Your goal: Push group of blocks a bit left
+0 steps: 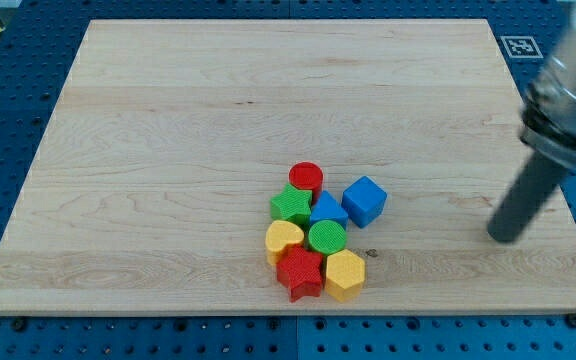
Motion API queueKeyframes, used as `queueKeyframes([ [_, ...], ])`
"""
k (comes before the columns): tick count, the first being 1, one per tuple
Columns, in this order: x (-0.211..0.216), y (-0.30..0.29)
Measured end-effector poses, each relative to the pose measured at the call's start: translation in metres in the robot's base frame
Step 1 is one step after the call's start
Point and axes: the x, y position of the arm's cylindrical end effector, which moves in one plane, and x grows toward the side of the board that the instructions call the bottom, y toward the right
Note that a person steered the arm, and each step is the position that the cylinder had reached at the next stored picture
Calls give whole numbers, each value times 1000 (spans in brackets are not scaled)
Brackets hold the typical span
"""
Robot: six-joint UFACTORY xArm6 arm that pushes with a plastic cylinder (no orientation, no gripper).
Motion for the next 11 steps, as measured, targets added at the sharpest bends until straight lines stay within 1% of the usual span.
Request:
queueKeyframes([
  [1,45,-17],
  [2,46,-25],
  [4,46,-156],
  [5,46,-199],
  [6,46,-215],
  [8,46,-218],
  [11,46,-282],
])
